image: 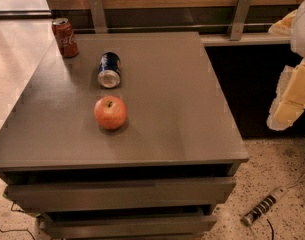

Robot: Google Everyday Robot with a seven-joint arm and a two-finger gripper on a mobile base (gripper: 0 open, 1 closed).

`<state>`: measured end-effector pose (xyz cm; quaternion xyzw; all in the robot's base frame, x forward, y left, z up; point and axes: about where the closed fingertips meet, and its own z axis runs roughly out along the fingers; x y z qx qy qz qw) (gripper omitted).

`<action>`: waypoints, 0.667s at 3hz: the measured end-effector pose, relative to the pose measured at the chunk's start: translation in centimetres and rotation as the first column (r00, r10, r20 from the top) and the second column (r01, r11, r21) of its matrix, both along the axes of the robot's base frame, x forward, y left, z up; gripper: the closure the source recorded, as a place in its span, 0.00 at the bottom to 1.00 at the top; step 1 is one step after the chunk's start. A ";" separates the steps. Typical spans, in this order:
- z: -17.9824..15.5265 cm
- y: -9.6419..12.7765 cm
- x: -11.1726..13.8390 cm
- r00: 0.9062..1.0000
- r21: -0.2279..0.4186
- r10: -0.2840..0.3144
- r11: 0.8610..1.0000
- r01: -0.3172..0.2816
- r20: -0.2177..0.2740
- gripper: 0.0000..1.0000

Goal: Place pepsi can upright

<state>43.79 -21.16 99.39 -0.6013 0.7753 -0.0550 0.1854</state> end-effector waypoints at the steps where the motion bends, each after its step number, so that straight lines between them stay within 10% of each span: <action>1: 0.0 0.0 0.0 1.000 0.000 0.000 1.000 0.000 0.000 0.00; 2: 0.4 0.1 0.7 1.000 0.027 -0.013 1.000 0.013 -0.004 0.00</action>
Offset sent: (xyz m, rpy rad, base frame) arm 0.0267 0.0024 0.0104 0.0998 0.0342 -0.0475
